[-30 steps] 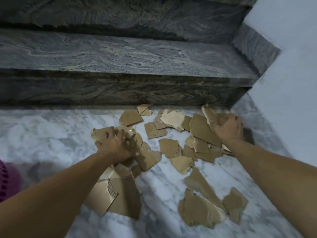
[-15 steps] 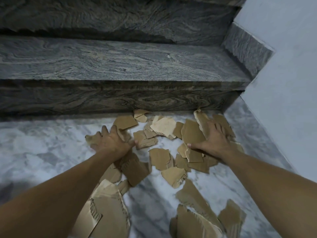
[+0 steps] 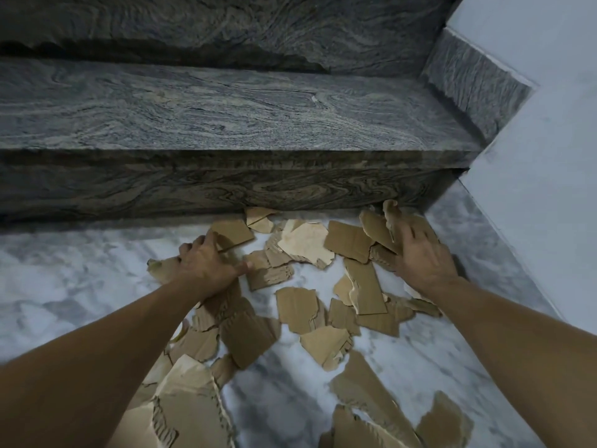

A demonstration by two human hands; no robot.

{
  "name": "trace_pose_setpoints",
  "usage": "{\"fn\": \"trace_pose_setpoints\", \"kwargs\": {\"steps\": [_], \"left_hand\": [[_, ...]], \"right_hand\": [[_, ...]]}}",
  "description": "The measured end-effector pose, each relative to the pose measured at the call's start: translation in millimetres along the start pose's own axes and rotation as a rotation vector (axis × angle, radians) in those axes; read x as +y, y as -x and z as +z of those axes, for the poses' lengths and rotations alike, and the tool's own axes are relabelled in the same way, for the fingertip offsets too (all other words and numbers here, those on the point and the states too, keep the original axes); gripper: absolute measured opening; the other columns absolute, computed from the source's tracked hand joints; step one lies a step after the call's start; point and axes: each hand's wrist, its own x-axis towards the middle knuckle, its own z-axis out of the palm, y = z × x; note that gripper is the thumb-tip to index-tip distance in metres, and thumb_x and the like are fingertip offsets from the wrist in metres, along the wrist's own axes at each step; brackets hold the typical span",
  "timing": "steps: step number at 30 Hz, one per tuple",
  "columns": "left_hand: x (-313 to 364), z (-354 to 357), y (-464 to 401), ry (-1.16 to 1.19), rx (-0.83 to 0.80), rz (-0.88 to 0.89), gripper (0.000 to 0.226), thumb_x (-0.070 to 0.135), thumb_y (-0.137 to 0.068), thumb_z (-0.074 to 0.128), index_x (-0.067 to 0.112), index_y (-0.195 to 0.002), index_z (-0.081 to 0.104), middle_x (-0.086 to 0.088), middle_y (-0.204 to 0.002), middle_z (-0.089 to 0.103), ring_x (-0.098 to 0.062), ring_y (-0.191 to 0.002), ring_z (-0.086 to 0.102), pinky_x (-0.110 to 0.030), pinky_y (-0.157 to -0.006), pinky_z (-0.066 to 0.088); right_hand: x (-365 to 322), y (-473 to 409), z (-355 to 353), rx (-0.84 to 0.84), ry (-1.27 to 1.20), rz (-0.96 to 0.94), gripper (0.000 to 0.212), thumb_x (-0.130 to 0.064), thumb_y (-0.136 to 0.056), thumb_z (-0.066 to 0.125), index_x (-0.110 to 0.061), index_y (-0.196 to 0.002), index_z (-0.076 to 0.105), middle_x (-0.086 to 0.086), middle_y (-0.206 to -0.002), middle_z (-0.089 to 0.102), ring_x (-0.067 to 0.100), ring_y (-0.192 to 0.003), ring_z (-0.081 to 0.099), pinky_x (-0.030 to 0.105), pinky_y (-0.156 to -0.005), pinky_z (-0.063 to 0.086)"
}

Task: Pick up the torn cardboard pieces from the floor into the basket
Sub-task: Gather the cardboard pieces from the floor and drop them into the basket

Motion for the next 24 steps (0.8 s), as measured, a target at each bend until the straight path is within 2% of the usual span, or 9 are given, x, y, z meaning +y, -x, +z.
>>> {"fn": "trace_pose_setpoints", "kwargs": {"steps": [4,6,9,13,15,17,19,21,24], "left_hand": [[5.3,0.1,8.1,-0.001,-0.015,0.071,0.071,0.060,-0.073,0.070,0.023,-0.130,0.048,-0.006,-0.137,0.049,-0.034,-0.128,0.033,-0.041,-0.097,0.033],[5.7,-0.3,10.3,0.033,-0.016,0.110,0.067,0.057,-0.073,0.072,0.023,-0.127,0.052,-0.008,-0.134,0.053,-0.035,-0.125,0.038,-0.039,-0.097,0.036],[2.4,-7.1,18.8,0.175,0.032,0.112,0.074,0.055,-0.071,0.073,0.016,-0.131,0.054,-0.011,-0.130,0.058,-0.032,-0.120,0.051,-0.037,-0.096,0.046],[-12.8,-14.8,28.3,0.200,0.169,0.092,0.061,0.044,-0.077,0.072,0.007,-0.123,0.060,-0.016,-0.126,0.060,-0.034,-0.115,0.055,-0.041,-0.097,0.048],[-26.4,-16.1,36.7,0.117,0.195,0.057,0.053,0.047,-0.081,0.067,0.006,-0.115,0.063,-0.019,-0.124,0.058,-0.036,-0.116,0.051,-0.044,-0.096,0.047],[-38.8,-18.9,48.2,-0.024,0.168,-0.026,0.061,0.058,-0.083,0.058,0.010,-0.121,0.057,-0.016,-0.132,0.049,-0.035,-0.123,0.042,-0.048,-0.098,0.043],[-44.8,-23.1,61.5,-0.140,0.138,-0.177,0.082,0.070,-0.079,0.054,0.012,-0.136,0.042,-0.015,-0.142,0.034,-0.035,-0.133,0.030,-0.054,-0.102,0.038],[-52.6,-20.4,68.5,-0.195,0.030,-0.374,0.106,0.082,-0.069,0.053,0.008,-0.143,0.032,-0.018,-0.148,0.022,-0.037,-0.138,0.020,-0.056,-0.108,0.031],[-82.0,-11.6,68.8,0.001,-0.234,-0.654,0.126,0.094,-0.039,0.058,0.009,-0.131,0.048,-0.018,-0.136,0.043,-0.041,-0.125,0.040,-0.051,-0.102,0.039]], "right_hand": [[-6.6,-4.8,-2.1,-0.038,0.146,0.013,0.069,-0.034,-0.088,0.065,-0.023,-0.148,0.033,0.011,-0.130,0.058,0.035,-0.115,0.057,0.044,-0.089,0.049],[-24.4,-2.4,-6.6,0.051,0.178,-0.040,0.059,-0.030,-0.088,0.064,-0.020,-0.142,0.043,0.010,-0.128,0.061,0.033,-0.115,0.058,0.045,-0.090,0.049],[-64.9,16.2,-9.5,0.149,0.208,-0.210,0.058,-0.022,-0.079,0.063,-0.017,-0.137,0.052,0.010,-0.118,0.068,0.031,-0.098,0.066,0.041,-0.074,0.053],[-109.9,58.1,-10.0,0.141,0.151,-0.587,0.053,-0.047,-0.073,0.046,-0.017,-0.113,0.064,0.007,-0.107,0.069,0.028,-0.088,0.062,0.039,-0.071,0.048],[-118.5,74.9,-17.1,0.080,0.123,-0.737,0.064,-0.068,-0.078,0.043,-0.017,-0.111,0.064,0.004,-0.109,0.066,0.025,-0.090,0.059,0.038,-0.074,0.043],[-116.4,85.6,-24.2,0.038,0.054,-0.776,0.079,-0.081,-0.078,0.033,-0.017,-0.115,0.062,0.003,-0.112,0.062,0.023,-0.093,0.057,0.039,-0.079,0.041],[-112.0,88.0,-29.5,-0.005,-0.085,-0.563,0.082,-0.081,-0.080,0.028,-0.016,-0.120,0.057,0.006,-0.118,0.057,0.025,-0.101,0.055,0.042,-0.087,0.044],[-108.6,84.2,-30.4,-0.050,-0.147,-0.173,0.085,-0.082,-0.080,0.029,-0.014,-0.128,0.050,0.011,-0.127,0.051,0.030,-0.112,0.050,0.047,-0.093,0.045],[-106.8,77.5,-29.2,-0.322,-0.310,0.319,0.109,-0.083,-0.073,0.046,-0.011,-0.151,0.022,0.016,-0.156,0.024,0.040,-0.141,0.027,0.056,-0.110,0.032]]}}
